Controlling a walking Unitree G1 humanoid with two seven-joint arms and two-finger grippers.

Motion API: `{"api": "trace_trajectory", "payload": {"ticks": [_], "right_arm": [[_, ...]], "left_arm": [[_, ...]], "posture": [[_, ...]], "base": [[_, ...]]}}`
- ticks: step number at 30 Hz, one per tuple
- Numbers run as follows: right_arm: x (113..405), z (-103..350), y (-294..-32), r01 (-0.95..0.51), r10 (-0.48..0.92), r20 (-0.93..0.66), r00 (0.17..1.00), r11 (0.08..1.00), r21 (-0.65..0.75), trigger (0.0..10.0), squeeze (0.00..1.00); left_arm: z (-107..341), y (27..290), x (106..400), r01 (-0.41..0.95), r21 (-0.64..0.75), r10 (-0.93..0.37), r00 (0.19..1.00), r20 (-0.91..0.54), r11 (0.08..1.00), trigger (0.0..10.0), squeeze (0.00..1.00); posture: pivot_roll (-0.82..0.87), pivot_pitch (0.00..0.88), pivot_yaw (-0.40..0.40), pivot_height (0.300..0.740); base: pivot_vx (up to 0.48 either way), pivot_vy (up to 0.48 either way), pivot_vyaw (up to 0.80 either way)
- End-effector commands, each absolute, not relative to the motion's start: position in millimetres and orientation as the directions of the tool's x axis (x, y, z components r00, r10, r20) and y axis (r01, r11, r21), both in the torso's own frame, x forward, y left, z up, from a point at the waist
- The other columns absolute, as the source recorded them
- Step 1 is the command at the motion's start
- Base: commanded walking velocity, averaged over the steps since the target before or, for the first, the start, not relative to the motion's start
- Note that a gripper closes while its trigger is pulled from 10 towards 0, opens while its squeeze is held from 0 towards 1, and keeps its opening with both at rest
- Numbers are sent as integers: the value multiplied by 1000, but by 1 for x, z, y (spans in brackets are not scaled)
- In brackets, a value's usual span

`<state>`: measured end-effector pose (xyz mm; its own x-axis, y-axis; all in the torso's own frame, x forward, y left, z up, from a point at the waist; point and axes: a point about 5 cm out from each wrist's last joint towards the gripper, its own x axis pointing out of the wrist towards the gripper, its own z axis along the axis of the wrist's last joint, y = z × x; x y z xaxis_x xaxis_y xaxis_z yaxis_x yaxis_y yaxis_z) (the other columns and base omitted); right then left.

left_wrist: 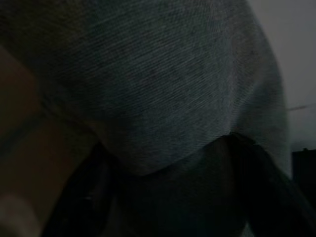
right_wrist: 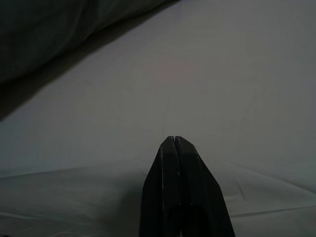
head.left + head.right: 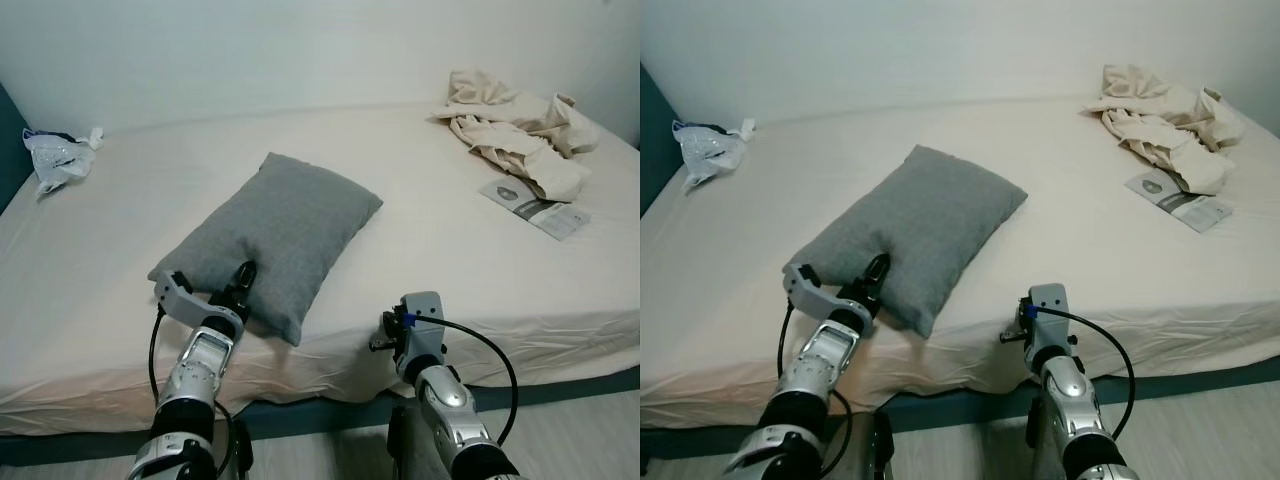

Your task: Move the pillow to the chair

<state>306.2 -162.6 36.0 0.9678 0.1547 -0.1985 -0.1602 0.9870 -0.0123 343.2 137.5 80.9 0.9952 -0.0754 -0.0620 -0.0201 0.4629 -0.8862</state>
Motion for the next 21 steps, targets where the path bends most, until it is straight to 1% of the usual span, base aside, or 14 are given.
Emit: {"api": "trace_trajectory", "payload": {"ticks": [1,4,6,7,8,10,15,17,19,21], "right_arm": [[304,34,-161,-157,154,-206,966,988,1,10000,0],[304,34,-161,-157,154,-206,966,988,1,10000,0],[304,34,-161,-159,155,-207,966,987,0,10000,0],[304,34,-161,-159,155,-207,966,987,0,10000,0],[304,34,-160,-162,159,-207,965,987,0,10000,0],[304,34,-159,-165,161,-207,965,986,0,10000,0],[305,35,-158,-169,169,-200,965,985,15,10000,0],[307,37,-157,-170,172,-195,966,985,30,10000,0],[309,40,-156,-162,175,-183,967,984,79,10000,0],[313,45,-156,-146,167,-159,973,980,132,10000,0]], "left_arm": [[91,127,348,41,-899,-105,995,-6,437,0,0],[95,127,349,66,-894,-106,994,21,443,0,0],[97,128,349,76,-870,-96,995,33,487,0,0],[97,128,349,76,-870,-96,995,33,487,0,0],[99,131,348,89,-841,-93,995,46,533,0,0],[99,133,347,101,-827,-95,994,57,553,0,0],[100,136,344,128,-823,-110,991,80,554,0,0],[102,137,344,145,-828,-121,988,94,542,0,0],[108,138,343,183,-840,-141,982,128,512,0,0],[121,135,340,290,-865,-228,951,211,410,0,0]], "posture": [[-18,116,60,560],[-18,117,60,560],[-16,116,58,560],[-16,116,58,560],[-14,115,57,560],[-14,114,56,560],[-10,107,54,560],[-10,106,54,560],[-8,103,53,560],[-6,101,54,560]], "base": [[0,0,0],[0,0,0],[0,0,0],[0,0,0],[0,0,0],[0,0,0],[0,0,0],[0,0,0],[0,0,0],[0,0,0]]}}
